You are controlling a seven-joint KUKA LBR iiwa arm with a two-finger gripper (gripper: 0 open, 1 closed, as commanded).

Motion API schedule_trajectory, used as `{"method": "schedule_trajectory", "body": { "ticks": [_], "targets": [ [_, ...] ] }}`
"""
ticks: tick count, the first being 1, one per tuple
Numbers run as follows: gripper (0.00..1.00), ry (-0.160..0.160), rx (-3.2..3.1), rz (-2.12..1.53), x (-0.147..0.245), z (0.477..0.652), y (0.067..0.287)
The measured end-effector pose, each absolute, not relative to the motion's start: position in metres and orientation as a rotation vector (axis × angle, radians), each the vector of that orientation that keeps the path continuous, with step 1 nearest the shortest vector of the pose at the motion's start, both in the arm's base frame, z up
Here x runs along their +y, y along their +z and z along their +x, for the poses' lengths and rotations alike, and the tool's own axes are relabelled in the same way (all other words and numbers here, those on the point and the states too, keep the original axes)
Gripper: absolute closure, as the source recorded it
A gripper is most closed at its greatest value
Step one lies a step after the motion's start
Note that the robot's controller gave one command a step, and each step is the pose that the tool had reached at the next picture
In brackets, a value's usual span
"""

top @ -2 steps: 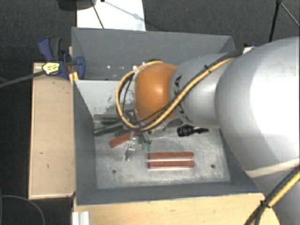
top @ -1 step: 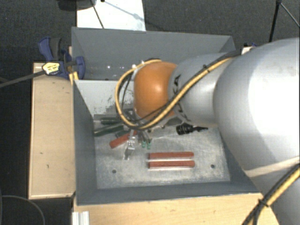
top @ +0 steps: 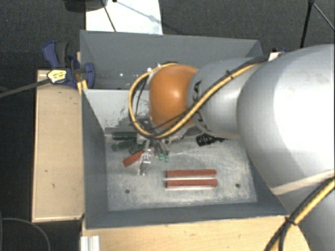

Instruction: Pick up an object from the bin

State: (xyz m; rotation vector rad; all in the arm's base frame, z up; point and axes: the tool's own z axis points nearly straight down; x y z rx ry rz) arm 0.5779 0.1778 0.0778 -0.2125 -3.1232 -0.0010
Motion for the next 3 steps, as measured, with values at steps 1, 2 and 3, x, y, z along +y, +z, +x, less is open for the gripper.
{"method": "schedule_trajectory", "body": {
  "ticks": [1,2,3],
  "targets": [
    [1.00,-0.001,-3.144,0.052,0.181,0.592,0.074],
    [1.00,-0.002,-3.144,0.051,0.181,0.592,0.074],
    [1.00,-0.002,-3.144,-0.037,0.172,0.546,0.210]
  ]
}}
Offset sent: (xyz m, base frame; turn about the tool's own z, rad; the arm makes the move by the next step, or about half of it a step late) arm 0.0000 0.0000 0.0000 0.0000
